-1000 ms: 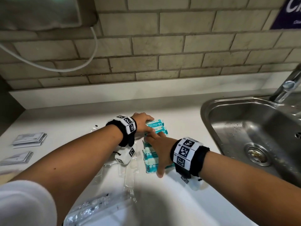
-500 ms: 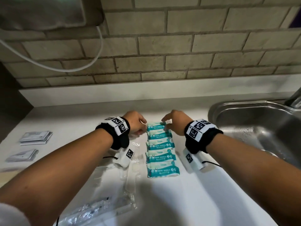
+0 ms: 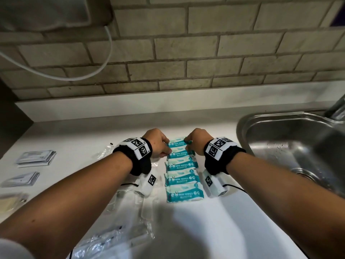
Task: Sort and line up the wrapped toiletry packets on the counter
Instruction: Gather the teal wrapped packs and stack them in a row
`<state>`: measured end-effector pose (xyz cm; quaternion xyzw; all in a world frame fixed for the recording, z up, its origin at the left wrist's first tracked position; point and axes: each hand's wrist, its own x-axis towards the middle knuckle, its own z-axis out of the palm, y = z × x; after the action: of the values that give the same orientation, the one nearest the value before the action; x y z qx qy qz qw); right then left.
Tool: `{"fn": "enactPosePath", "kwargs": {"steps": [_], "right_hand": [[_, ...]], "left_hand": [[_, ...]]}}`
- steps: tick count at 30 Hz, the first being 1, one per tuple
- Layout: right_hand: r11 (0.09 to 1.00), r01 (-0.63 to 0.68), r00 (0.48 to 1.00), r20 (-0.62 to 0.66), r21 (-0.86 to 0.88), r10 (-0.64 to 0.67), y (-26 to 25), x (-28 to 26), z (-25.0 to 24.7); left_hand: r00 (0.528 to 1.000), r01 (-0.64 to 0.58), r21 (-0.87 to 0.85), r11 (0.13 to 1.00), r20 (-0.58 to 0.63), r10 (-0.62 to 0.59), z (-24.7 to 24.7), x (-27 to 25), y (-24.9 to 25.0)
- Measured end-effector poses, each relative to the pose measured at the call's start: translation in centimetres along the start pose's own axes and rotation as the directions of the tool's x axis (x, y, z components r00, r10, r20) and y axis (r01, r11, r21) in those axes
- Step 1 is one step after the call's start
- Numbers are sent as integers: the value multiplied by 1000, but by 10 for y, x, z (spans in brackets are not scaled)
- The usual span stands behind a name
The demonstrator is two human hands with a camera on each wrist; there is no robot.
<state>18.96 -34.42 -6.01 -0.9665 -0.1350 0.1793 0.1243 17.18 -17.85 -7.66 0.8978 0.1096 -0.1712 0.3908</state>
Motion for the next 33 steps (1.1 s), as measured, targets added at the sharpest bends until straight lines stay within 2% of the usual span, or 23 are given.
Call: {"fn": "enactPosePath", "kwargs": {"steps": [5, 11, 15, 18, 25, 33], "right_hand": [[998, 18, 1000, 21, -66, -16, -3, -4, -2], [998, 57, 998, 0, 22, -57, 3, -26, 2], [997, 58, 998, 1, 51, -58, 5, -45, 11], [995, 95, 995, 21, 38, -95, 5, -59, 20], [995, 96, 995, -16, -16, -97, 4, -76, 25], [997, 75, 997, -11, 29, -75, 8, -78, 26]], "left_hand": [[1000, -3, 29, 1000, -6, 3, -1, -3, 1], [995, -59, 175, 983, -73, 72, -8, -23, -4], [999, -50, 170, 984, 15, 48, -6, -43, -11], [998, -66, 246, 967, -1, 68, 2, -51, -18], [999, -36, 108, 994, -4, 37, 17, -66, -15], [998, -54, 197, 979, -20, 59, 21, -65, -14]]}}
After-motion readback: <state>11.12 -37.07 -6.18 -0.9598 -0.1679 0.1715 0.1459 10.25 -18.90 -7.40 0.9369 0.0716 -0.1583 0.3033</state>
